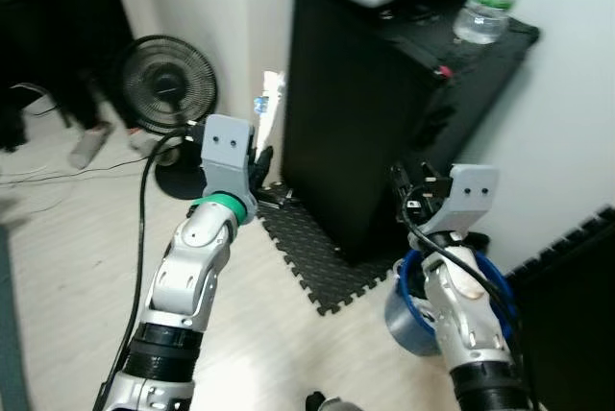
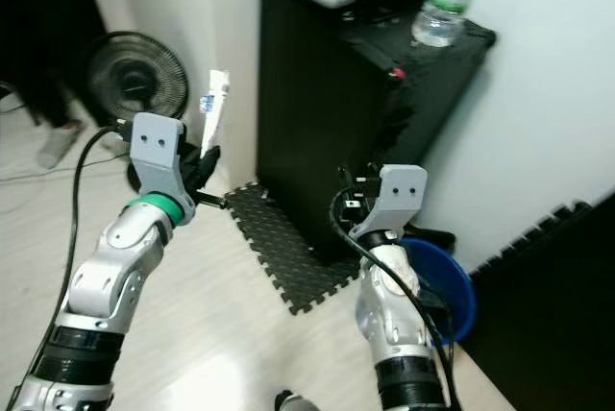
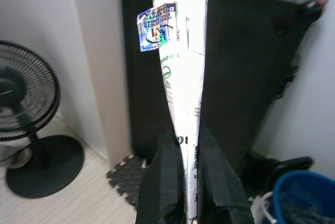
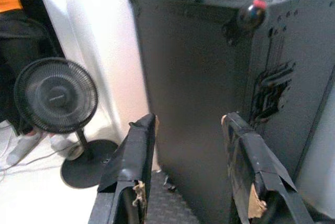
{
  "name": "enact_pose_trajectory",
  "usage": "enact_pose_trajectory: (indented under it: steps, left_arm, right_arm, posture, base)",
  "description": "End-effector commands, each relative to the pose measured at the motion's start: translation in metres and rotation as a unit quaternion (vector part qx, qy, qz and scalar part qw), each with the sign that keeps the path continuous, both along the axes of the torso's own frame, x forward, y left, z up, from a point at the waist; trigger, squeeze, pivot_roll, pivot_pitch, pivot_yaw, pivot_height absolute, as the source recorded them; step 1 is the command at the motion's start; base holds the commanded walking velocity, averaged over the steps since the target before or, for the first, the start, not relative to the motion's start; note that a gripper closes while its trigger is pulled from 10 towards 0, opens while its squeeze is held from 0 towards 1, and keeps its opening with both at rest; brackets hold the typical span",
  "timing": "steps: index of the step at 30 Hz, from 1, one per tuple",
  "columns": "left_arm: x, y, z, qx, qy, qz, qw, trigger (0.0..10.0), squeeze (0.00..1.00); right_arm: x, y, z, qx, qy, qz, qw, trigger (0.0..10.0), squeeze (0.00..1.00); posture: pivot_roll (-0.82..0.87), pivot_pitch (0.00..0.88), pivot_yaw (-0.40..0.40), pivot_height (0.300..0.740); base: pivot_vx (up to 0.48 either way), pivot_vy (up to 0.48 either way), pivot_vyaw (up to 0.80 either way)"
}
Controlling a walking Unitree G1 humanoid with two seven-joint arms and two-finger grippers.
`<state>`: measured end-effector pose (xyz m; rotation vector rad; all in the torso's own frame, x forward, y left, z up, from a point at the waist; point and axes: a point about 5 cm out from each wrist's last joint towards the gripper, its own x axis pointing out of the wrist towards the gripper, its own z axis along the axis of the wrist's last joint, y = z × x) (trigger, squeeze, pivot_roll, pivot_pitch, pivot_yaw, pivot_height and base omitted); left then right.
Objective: Clean up the room
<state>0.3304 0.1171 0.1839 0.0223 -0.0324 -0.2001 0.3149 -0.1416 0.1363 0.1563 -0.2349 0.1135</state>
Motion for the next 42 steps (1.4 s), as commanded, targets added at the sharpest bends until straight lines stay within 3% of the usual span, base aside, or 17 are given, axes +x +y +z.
enact_pose_trajectory:
  steps: [1, 42]
  left_arm:
    - [-0.0014, -0.0020, -0.0115, 0.004, 0.018, -0.003, 1.000, 10.0, 0.00]
    - [-0.0016, -0.0008, -0.0140, 0.008, 0.019, -0.002, 1.000, 10.0, 0.00]
  right_arm:
    - [-0.0029, -0.0068, -0.0057, -0.004, 0.013, -0.011, 1.000, 10.0, 0.00]
    - [-0.0071, -0.0108, -0.0093, 0.000, 0.021, -0.028, 0.999, 10.0, 0.00]
  posture:
    - [-0.01, 0.061, 0.035, 0.740]
    - [-0.01, 0.077, 0.044, 0.740]
  base:
    - [0.000, 0.000, -0.75]
    - [0.000, 0.000, -0.75]
